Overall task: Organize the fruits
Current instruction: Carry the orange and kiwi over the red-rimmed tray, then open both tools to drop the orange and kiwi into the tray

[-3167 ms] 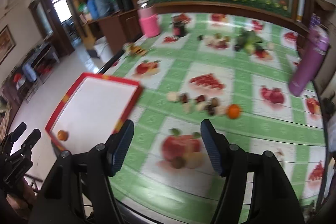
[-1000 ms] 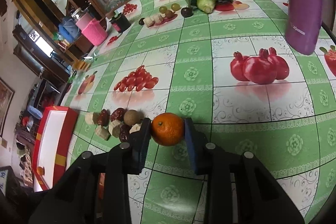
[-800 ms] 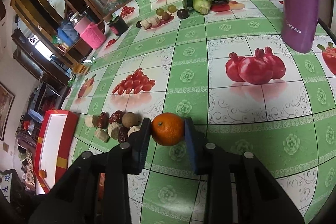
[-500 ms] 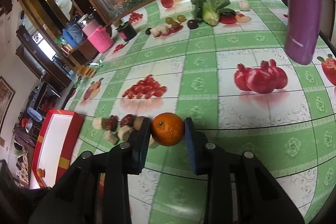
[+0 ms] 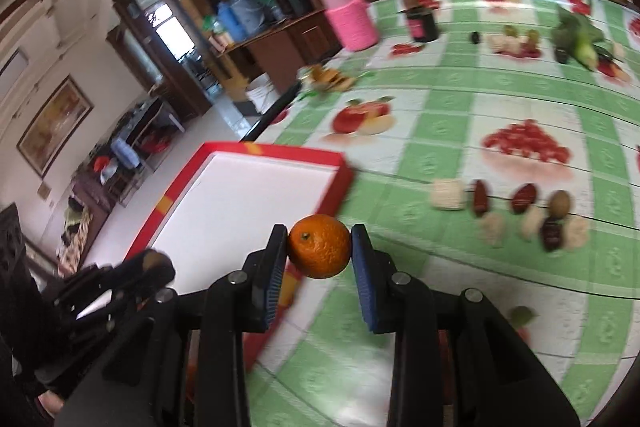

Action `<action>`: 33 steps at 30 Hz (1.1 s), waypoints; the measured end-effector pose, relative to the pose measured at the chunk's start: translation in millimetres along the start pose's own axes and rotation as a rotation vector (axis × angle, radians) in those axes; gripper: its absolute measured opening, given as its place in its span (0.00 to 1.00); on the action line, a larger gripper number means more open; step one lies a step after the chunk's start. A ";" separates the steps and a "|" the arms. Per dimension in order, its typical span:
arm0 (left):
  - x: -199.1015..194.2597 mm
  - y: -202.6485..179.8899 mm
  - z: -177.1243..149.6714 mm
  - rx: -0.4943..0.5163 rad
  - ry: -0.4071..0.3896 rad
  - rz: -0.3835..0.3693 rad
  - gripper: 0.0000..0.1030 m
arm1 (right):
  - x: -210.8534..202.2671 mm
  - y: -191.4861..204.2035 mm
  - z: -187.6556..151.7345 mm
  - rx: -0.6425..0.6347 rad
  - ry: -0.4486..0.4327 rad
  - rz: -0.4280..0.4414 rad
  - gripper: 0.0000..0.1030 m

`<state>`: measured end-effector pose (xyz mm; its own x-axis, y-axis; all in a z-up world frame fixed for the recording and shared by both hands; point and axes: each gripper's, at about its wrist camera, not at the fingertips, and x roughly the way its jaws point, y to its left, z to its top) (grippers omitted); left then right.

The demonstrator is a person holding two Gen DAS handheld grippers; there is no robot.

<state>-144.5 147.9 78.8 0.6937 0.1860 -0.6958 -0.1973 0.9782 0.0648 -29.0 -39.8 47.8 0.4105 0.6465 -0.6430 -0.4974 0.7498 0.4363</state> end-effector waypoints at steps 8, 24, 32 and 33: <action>17.8 55.7 -4.5 -0.042 -0.014 0.199 0.24 | 45.4 63.8 -4.2 -0.116 0.083 0.017 0.34; 43.4 83.7 -14.6 -0.017 0.041 0.291 0.24 | 83.3 84.1 -15.6 -0.136 0.168 -0.045 0.34; 52.3 86.6 -19.7 -0.015 0.083 0.317 0.28 | 87.0 83.8 -17.0 -0.138 0.177 -0.039 0.34; 54.1 86.4 -19.8 -0.014 0.092 0.323 0.33 | 87.7 83.1 -16.5 -0.137 0.181 -0.039 0.35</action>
<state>-137.8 240.7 32.6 0.5288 0.4763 -0.7025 -0.4063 0.8688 0.2832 -47.0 76.9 17.4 0.2941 0.5723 -0.7655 -0.5877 0.7399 0.3273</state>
